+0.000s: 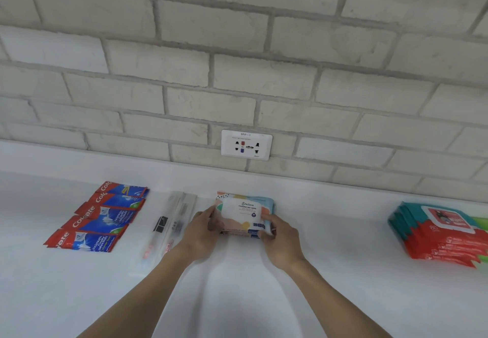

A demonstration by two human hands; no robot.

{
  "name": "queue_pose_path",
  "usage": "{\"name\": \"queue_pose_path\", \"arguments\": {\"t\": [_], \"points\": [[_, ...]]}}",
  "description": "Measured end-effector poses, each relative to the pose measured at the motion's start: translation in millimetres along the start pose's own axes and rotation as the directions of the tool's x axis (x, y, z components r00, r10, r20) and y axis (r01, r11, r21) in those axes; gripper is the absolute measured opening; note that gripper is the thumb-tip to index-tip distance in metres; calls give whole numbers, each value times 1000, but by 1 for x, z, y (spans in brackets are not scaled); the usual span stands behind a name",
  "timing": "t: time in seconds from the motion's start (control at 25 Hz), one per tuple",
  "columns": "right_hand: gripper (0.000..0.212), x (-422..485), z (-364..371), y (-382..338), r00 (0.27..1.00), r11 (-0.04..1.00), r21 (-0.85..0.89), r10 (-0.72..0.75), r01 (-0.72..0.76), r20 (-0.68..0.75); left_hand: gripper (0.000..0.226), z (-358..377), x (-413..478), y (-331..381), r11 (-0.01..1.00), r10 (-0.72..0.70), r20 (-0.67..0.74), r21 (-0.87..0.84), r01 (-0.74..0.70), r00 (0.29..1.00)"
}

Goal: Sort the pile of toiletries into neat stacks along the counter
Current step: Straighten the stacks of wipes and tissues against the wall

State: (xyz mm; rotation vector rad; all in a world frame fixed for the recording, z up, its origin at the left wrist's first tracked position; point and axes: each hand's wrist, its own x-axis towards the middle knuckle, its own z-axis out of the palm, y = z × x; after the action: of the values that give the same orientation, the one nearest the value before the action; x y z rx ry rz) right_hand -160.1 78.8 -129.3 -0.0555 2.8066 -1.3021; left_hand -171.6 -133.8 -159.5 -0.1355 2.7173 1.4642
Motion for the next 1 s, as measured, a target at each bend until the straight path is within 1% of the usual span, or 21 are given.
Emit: {"name": "queue_pose_path", "arguments": {"t": [0.08,0.16,0.24,0.32,0.4,0.48,0.6,0.68,0.84,1.0], "points": [[42,-4,0,0,1000,1000,30,6,-5,-10,41,-1,-3,5,1000,-26,1,-2,26,1000],[41,-9,-1,0,999,1000,23,-1,2,-32,39,-2,-8,8,999,-39,-6,6,39,999],[40,-15,-3,2,998,999,34,10,-8,-56,47,-4,-15,14,997,-72,-12,5,72,997],[37,-24,-8,5,997,998,62,33,-28,-76,62,-6,-23,22,992,-130,-61,-5,130,990],[32,-33,-15,8,995,996,83,41,-33,-89,63,-6,-33,33,990,-139,-151,10,142,979],[29,-43,-25,10,993,992,119,50,-38,-103,57,-5,-43,46,996,-89,-207,6,93,974],[26,-56,-41,12,988,976,215,69,-37,-140,51,1,-56,68,1000,20,-248,-11,-23,968],[23,-68,-53,15,984,962,270,79,-34,-159,46,10,-70,87,995,64,-261,-56,-81,963],[20,-93,-84,30,976,940,342,98,-25,-197,40,46,-94,126,982,67,-215,-159,-102,974],[17,-113,-126,58,955,914,404,149,-35,-255,41,94,-112,159,975,76,-138,-196,-103,987]]}}
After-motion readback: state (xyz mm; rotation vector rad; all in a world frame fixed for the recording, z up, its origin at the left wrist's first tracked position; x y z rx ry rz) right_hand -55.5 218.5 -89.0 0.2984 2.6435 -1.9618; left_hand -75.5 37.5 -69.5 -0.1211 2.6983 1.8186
